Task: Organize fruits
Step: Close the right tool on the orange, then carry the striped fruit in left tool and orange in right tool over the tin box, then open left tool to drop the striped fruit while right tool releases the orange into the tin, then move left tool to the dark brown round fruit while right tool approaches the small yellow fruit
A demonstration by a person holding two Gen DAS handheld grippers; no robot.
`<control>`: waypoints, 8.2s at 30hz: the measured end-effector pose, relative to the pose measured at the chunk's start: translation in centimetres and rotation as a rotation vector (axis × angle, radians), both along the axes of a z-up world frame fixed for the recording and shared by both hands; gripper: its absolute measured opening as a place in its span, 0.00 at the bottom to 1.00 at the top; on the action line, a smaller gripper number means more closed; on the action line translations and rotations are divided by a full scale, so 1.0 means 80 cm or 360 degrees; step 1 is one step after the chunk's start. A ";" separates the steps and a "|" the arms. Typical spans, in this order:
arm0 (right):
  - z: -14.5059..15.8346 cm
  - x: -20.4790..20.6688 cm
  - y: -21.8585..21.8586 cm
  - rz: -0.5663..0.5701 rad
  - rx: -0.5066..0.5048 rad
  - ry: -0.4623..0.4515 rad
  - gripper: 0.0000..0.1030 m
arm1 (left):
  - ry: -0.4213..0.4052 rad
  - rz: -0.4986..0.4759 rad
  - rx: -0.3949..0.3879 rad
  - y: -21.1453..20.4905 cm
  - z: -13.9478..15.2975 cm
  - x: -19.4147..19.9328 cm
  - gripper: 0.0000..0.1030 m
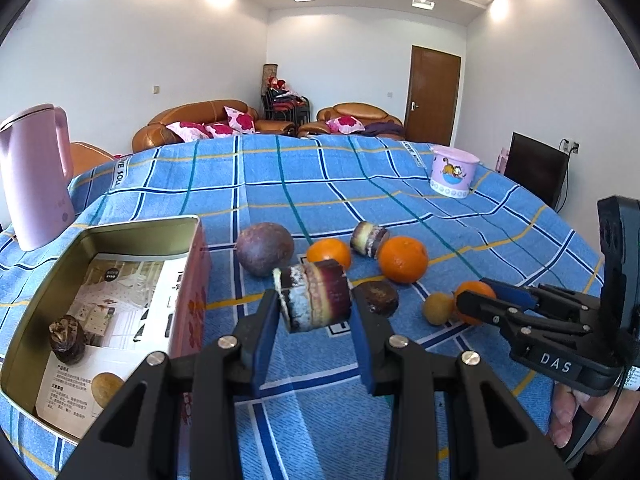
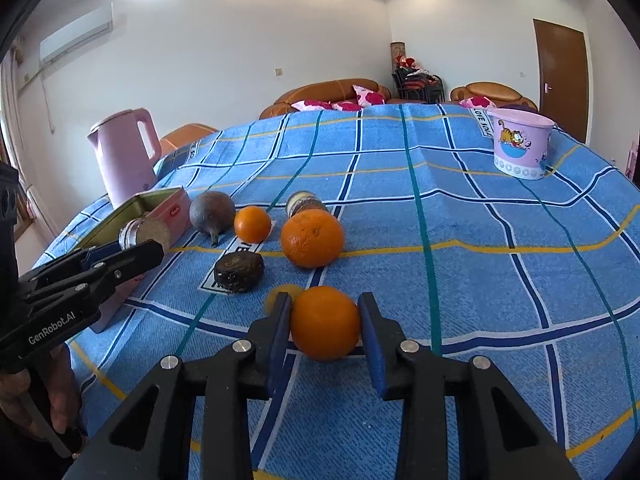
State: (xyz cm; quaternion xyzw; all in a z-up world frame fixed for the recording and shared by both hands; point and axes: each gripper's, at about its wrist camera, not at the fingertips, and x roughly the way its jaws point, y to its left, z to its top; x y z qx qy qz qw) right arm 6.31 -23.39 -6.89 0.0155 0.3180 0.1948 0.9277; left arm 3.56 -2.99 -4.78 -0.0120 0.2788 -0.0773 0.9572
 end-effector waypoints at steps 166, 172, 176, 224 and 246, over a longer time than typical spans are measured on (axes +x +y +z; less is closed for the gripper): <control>0.032 0.028 0.290 0.0672 -0.0115 -0.0069 0.35 | 0.0247 0.0469 0.0062 0.205 0.013 0.043 0.36; 0.030 0.033 0.290 0.0668 -0.0109 -0.0039 0.36 | 0.0225 0.0472 0.0075 0.202 0.014 0.039 0.37; 0.027 0.035 0.291 0.0659 -0.0119 -0.0013 0.36 | 0.0224 0.0468 0.0073 0.203 0.014 0.039 0.37; 0.053 0.005 0.151 0.0288 -0.0119 -0.0143 0.56 | -0.0059 0.0335 -0.0106 0.131 0.064 -0.005 0.85; 0.010 0.028 0.044 0.0020 -0.0133 0.0090 0.57 | 0.0103 0.0108 -0.0008 0.027 0.020 0.020 0.85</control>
